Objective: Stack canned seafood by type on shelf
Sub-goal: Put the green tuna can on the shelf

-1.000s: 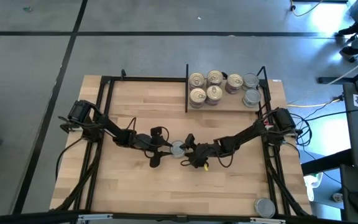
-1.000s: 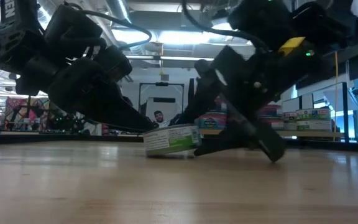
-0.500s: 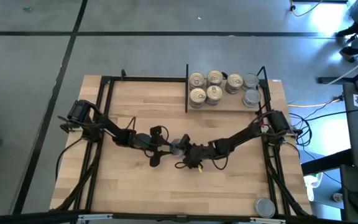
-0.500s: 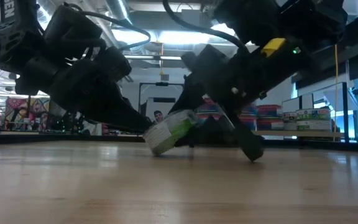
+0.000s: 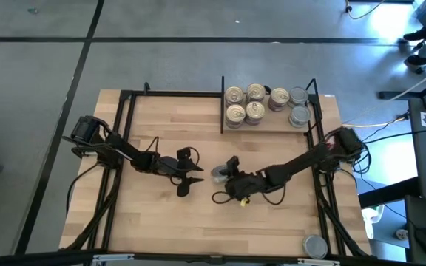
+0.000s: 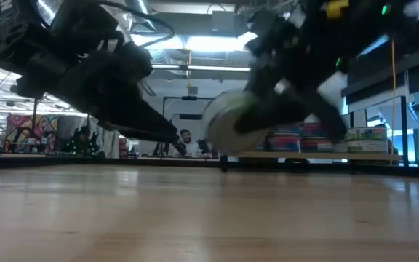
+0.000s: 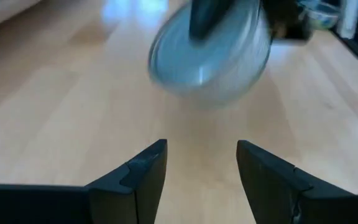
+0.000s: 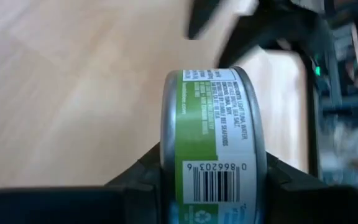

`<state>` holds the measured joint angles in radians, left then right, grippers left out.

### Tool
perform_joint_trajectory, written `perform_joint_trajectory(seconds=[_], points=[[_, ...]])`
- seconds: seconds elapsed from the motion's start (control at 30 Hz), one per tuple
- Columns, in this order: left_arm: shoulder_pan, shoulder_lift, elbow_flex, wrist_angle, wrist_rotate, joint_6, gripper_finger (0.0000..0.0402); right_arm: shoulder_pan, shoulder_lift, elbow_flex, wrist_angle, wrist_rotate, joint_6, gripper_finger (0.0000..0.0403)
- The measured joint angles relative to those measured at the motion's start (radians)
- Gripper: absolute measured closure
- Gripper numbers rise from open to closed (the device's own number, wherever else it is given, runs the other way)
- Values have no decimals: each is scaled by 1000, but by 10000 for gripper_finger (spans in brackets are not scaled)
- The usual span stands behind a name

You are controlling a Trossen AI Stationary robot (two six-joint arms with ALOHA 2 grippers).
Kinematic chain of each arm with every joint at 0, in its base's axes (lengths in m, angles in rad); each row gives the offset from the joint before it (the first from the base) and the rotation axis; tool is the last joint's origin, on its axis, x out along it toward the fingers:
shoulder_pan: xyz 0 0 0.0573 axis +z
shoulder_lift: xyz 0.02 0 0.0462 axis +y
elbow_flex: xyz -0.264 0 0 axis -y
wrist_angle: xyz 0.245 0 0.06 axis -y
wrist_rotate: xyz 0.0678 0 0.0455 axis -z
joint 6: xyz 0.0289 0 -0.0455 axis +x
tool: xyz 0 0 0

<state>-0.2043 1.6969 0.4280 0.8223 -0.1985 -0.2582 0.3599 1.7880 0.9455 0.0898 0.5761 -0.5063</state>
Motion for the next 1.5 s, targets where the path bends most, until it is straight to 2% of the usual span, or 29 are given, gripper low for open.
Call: perform_joint_trajectory(seconds=[0.43, 0.6, 0.7, 0.93, 1.07, 1.23, 1.5], points=[[-1, -3, 0, -63, -51, -58, 210, -1, -402, 1, -784, 251, 478, 270], [-1, -3, 0, -63, -53, -58, 210, -30, -495, 1, -1069, 315, 690, 270], [-1, -3, 0, -62, -53, -58, 210, -87, -534, -23, -1146, 334, 758, 270], [-1, -4, 1, -58, -53, -59, 210, -294, -556, -131, -1109, 311, 727, 270], [-1, -4, 1, -58, -53, -60, 210, -402, -553, -198, -953, 303, 627, 270], [-1, -4, 1, -58, -53, -61, 210, -493, -553, -262, -761, 299, 485, 270], [-1, -4, 1, -58, -53, -61, 210, -622, -554, -328, -656, 257, 390, 270]])
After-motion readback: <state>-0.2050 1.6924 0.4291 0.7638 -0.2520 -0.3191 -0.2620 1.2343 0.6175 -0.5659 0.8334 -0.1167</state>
